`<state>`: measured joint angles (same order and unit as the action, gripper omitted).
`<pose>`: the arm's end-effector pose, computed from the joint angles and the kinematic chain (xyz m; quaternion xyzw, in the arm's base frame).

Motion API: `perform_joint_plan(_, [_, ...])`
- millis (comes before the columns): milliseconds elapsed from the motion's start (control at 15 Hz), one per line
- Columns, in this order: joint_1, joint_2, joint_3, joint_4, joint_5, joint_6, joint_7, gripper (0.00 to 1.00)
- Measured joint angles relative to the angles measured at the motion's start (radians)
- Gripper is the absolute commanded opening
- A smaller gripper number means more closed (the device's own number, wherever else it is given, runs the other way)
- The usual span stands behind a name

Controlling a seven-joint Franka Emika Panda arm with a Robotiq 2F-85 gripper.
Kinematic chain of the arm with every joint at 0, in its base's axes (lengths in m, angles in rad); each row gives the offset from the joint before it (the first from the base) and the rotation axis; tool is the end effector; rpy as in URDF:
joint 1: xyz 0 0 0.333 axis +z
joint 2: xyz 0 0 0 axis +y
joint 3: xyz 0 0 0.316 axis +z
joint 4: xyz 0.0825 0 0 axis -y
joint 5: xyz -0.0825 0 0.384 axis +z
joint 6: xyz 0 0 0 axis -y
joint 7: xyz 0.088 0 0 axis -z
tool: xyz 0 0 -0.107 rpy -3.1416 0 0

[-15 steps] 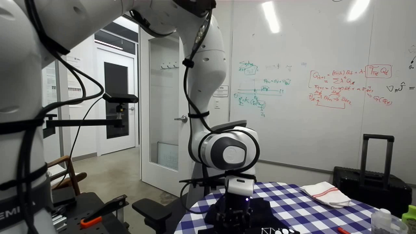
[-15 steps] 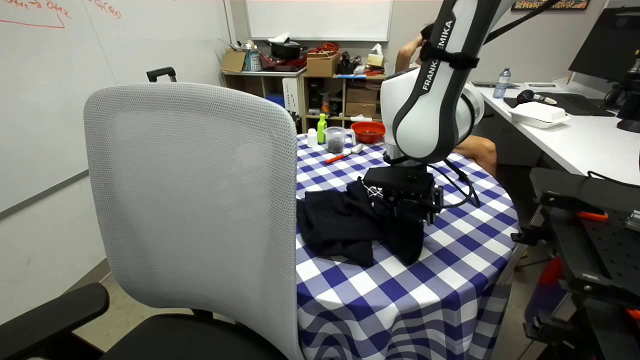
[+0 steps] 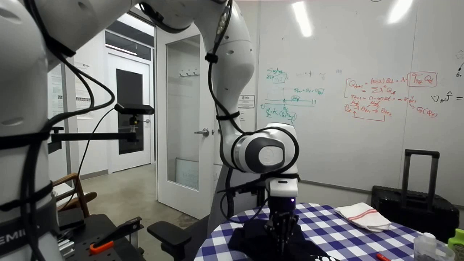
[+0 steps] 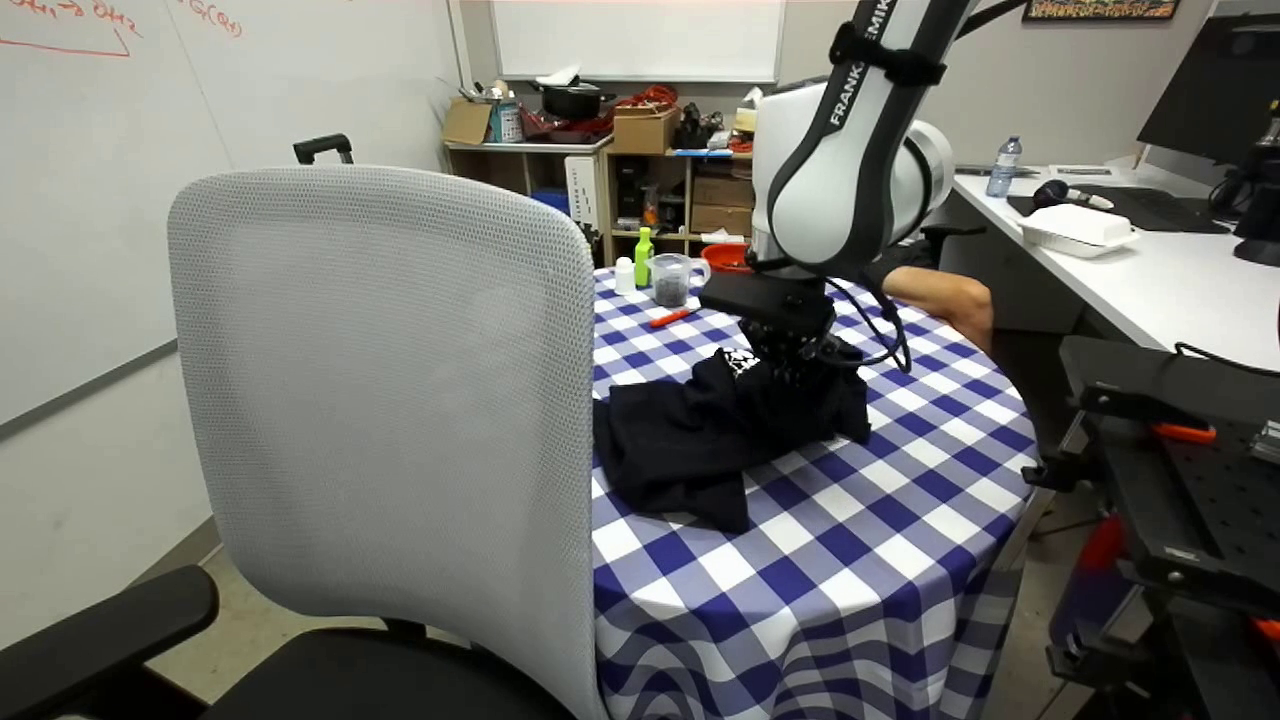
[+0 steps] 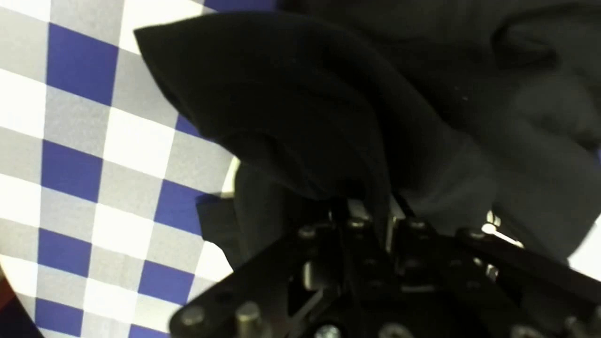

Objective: Put the black t-shirt on the backrest of the grey chair

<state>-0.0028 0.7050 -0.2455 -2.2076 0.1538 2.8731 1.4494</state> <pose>0.5030 -0.1496 0.0670 0.6239 -0.7792 0.0298 0.0517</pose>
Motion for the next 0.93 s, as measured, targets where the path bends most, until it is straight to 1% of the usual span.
perform_joint_plan(400, [0.034, -0.184, -0.069, 0.011, -0.021, -0.017, -0.019, 0.04])
perform_joint_plan(667, [0.079, -0.288, -0.115, 0.058, -0.097, -0.078, -0.013, 0.04])
perform_joint_plan(933, [0.118, -0.356, -0.121, 0.146, -0.188, -0.157, 0.039, 0.03])
